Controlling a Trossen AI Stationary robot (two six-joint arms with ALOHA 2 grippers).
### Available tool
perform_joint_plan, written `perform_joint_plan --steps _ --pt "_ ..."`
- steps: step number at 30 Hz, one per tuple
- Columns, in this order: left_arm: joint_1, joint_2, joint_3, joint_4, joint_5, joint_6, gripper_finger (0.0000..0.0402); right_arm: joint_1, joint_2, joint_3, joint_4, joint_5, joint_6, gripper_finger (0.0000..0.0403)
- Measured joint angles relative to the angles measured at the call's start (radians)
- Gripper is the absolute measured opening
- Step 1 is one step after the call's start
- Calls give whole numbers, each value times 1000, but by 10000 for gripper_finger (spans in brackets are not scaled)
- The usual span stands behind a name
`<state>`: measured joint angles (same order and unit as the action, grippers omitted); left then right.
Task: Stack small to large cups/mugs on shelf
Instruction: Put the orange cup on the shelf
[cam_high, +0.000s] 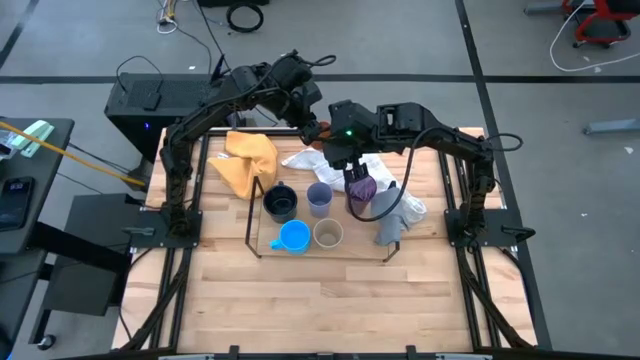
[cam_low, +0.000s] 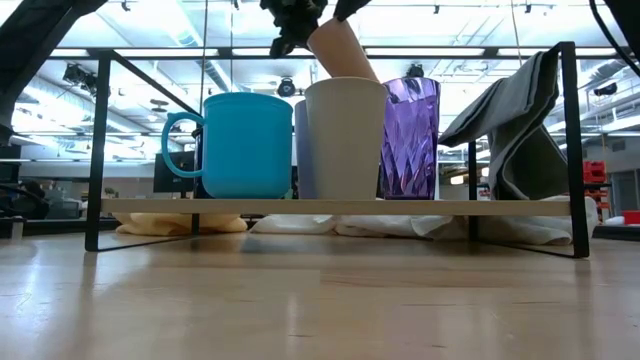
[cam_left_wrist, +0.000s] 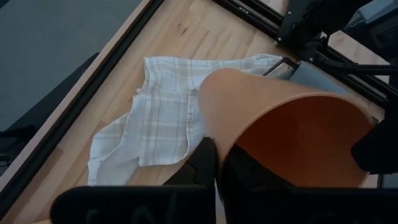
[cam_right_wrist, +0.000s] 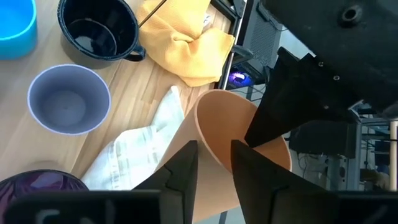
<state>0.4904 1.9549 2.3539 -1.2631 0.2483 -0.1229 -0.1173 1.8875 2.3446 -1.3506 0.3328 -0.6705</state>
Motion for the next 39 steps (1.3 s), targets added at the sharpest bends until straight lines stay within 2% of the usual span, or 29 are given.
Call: perform_joint_plan --steps 13,17,27,33,39 --pt "7 -12 8 15 22 25 9 1 -144 7 33 23 101 120" --pt "-7 -15 6 17 42 24 9 -11 -215 7 43 99 154 132" --pt "-176 -81 4 71 46 -7 9 -191 -372 9 0 109 322 136" --pt "-321 -85 3 165 35 -77 9 -239 -380 10 -15 96 366 136" --pt "-418 -54 2 231 -32 -126 9 -249 -360 10 -17 96 365 136"
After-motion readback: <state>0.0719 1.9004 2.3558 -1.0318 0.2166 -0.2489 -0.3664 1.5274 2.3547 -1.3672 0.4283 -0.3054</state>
